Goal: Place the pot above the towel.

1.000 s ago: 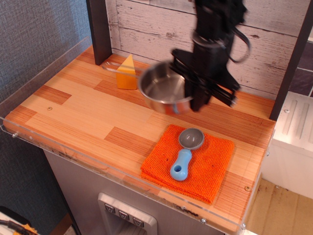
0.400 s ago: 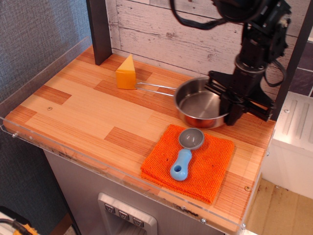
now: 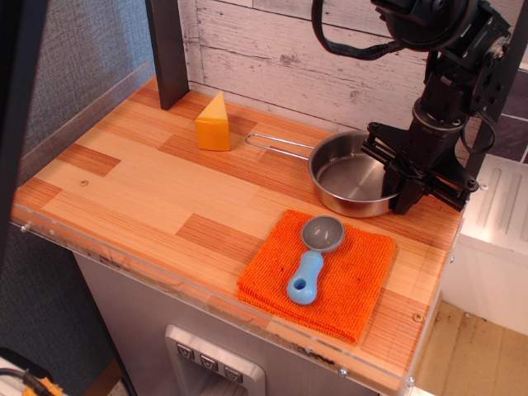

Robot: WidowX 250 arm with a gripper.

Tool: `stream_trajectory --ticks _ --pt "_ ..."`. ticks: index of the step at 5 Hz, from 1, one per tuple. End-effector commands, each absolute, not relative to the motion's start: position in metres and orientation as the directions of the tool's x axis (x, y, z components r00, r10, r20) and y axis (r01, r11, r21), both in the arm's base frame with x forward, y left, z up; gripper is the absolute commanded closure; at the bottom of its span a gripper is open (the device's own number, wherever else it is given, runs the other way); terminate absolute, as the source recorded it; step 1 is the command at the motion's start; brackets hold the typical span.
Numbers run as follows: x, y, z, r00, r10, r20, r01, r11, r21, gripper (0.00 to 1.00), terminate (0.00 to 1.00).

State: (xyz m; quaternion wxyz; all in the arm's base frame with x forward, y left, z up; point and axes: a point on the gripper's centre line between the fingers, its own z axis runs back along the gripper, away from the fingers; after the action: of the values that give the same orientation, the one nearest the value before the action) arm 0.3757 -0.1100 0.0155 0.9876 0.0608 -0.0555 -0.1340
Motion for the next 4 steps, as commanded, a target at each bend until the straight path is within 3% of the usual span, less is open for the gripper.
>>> stream_trajectory --ticks 1,3,4 --pt "0.376 -0.108 0.033 0.942 -0.292 0.164 0.283 0.956 0.078 0.0 0.0" --pt "0.376 -0.091 0.067 0.944 -0.226 0.24 0.23 0.973 0.014 0.0 0.0" --pt "0.371 -0.074 0.098 0.934 -0.2 0.295 0.213 0.977 -0.011 0.0 0.0"
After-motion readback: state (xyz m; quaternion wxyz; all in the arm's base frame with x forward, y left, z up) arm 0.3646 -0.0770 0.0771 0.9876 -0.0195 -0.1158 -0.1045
